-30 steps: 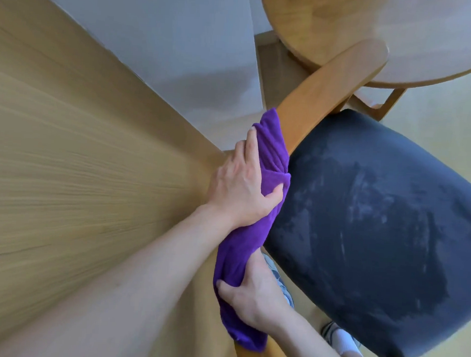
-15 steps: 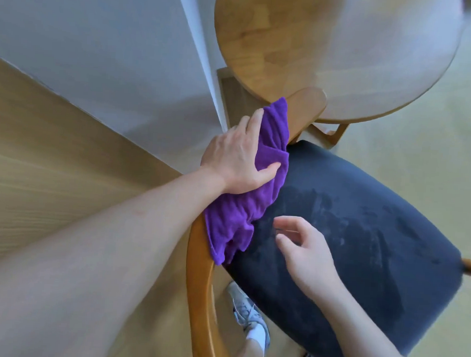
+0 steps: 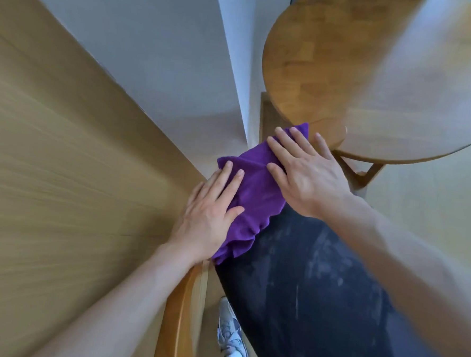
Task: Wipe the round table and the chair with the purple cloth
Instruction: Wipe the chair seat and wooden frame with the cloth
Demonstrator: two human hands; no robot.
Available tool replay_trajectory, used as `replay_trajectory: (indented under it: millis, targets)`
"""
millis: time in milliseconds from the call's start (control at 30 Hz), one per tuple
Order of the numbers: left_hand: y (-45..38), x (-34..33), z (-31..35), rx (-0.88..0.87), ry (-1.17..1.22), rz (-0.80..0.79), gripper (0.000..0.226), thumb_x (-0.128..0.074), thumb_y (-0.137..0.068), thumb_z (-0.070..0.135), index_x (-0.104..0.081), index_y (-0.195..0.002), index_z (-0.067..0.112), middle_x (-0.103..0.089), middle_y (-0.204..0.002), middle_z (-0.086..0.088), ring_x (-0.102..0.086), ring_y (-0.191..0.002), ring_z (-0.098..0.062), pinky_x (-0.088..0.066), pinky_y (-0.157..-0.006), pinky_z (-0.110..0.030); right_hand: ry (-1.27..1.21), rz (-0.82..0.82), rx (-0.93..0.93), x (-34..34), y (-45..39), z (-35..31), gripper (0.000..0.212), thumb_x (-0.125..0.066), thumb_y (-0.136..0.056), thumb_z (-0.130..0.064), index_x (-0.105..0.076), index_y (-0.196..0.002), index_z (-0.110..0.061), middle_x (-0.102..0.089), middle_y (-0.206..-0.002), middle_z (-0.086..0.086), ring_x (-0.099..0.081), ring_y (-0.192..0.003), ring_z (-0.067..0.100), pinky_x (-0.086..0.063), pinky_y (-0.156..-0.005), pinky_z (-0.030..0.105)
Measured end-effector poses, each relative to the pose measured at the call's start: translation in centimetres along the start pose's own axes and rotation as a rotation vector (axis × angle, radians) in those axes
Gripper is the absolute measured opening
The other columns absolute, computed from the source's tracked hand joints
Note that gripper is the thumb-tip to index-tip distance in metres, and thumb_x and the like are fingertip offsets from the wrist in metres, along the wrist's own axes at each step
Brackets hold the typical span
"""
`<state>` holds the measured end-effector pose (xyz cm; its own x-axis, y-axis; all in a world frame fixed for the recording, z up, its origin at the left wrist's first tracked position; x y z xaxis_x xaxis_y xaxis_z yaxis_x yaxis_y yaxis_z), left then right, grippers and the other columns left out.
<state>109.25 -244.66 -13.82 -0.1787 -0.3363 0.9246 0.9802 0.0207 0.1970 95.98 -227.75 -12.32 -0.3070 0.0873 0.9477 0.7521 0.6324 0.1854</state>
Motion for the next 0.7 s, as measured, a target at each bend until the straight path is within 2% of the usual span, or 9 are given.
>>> replay_trajectory:
  millis: [133,200,267,333,400,500,600,667,700]
  targets:
    - [1.3,2.4,-0.7,0.154,-0.051,0.14,0.051,-0.049,-0.107,0.018,-0.042,-0.156,0.026,-0.027,-0.169,-0.001,-0.023,-0.155,-0.026,-0.029,-0.121,-0.053,0.018,0.015,-0.018,0.3,1.8,3.2,0.062,-0.017,-0.106,-0.046,-0.011,-0.164,-0.025,-0.001,-0.171,-0.005,0.001,-0.158,0.017,0.005,-0.126,0.05]
    - [0.9,2.2,2.1,0.226,0.037,0.243,0.051,-0.051,-0.102,0.017,-0.048,-0.153,0.018,-0.031,-0.167,-0.006,-0.026,-0.153,-0.029,-0.031,-0.121,-0.054,0.015,0.004,-0.016,0.5,1.7,4.1,0.061,-0.025,-0.107,-0.043,-0.012,-0.164,-0.026,-0.001,-0.171,-0.006,0.0,-0.158,0.017,0.005,-0.126,0.05]
    - [-0.5,0.4,5.9,0.279,0.094,0.173,0.074,-0.043,-0.096,0.046,-0.027,-0.162,0.016,-0.014,-0.172,-0.005,-0.01,-0.159,-0.025,-0.02,-0.128,-0.05,-0.015,0.014,-0.004,0.8,1.5,4.3,0.061,-0.031,-0.106,-0.042,-0.017,-0.163,-0.028,-0.005,-0.171,-0.007,-0.003,-0.158,0.017,0.003,-0.125,0.048]
    - [-2.0,-2.0,8.0,0.33,-0.031,0.037,0.108,-0.038,-0.087,0.078,0.007,-0.164,0.016,0.015,-0.172,-0.005,0.015,-0.159,-0.023,0.003,-0.129,-0.045,-0.035,0.023,0.017,1.1,1.1,4.6,0.06,-0.034,-0.104,-0.043,-0.021,-0.162,-0.03,-0.009,-0.171,-0.008,-0.007,-0.157,0.018,0.002,-0.125,0.047]
    - [-3.0,-3.0,7.6,0.345,-0.186,0.024,0.121,-0.044,-0.085,0.084,0.02,-0.16,0.014,0.026,-0.168,-0.01,0.023,-0.157,-0.026,0.012,-0.126,-0.043,-0.016,0.028,0.061,1.3,0.6,5.1,0.059,-0.032,-0.104,-0.046,-0.024,-0.161,-0.031,-0.013,-0.17,-0.008,-0.011,-0.156,0.019,0.003,-0.125,0.048]
    - [-4.4,-2.2,5.5,0.276,-0.245,0.073,0.108,-0.044,-0.092,0.073,0.013,-0.162,0.013,0.009,-0.172,-0.012,0.005,-0.16,-0.029,0.002,-0.127,-0.042,0.016,0.064,0.115,1.5,-0.8,6.0,0.059,-0.028,-0.103,-0.048,-0.03,-0.159,-0.027,-0.023,-0.168,-0.004,-0.017,-0.155,0.022,0.001,-0.125,0.05]
    - [-6.0,-1.1,3.9,0.247,-0.158,0.032,0.106,-0.038,-0.087,0.079,-0.002,-0.163,0.015,-0.02,-0.169,-0.012,-0.026,-0.153,-0.029,-0.024,-0.123,-0.044,0.003,0.097,0.091,1.3,-3.1,6.3,0.054,-0.027,-0.102,-0.048,-0.046,-0.144,-0.02,-0.048,-0.148,0.005,-0.033,-0.145,0.029,-0.007,-0.125,0.053]
    - [-6.8,-0.6,3.6,0.279,-0.157,0.033,0.103,-0.038,-0.079,0.087,-0.025,-0.151,0.014,-0.047,-0.15,-0.009,-0.048,-0.135,-0.031,-0.042,-0.105,-0.045,-0.013,0.094,0.043,1.0,-4.9,6.1,0.05,-0.025,-0.102,-0.049,-0.057,-0.123,-0.017,-0.058,-0.13,0.009,-0.043,-0.132,0.035,-0.013,-0.123,0.053]
    - [-7.2,-0.4,3.6,0.308,-0.149,0.039,0.098,-0.037,-0.074,0.09,-0.035,-0.138,0.017,-0.055,-0.138,-0.007,-0.055,-0.124,-0.031,-0.045,-0.093,-0.044,-0.017,0.094,0.016,1.0,-5.6,5.9,0.049,-0.024,-0.102,-0.049,-0.06,-0.111,-0.017,-0.06,-0.121,0.01,-0.047,-0.125,0.036,-0.019,-0.12,0.053]
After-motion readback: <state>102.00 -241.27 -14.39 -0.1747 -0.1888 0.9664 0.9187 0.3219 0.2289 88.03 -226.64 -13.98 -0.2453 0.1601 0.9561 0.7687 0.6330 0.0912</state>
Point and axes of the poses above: each hand's wrist, its own y-axis away from the middle knuckle, its own x-axis out of the back of the hand, z = x × y, the point moved 4 cm from there along -y, towards the middle knuckle
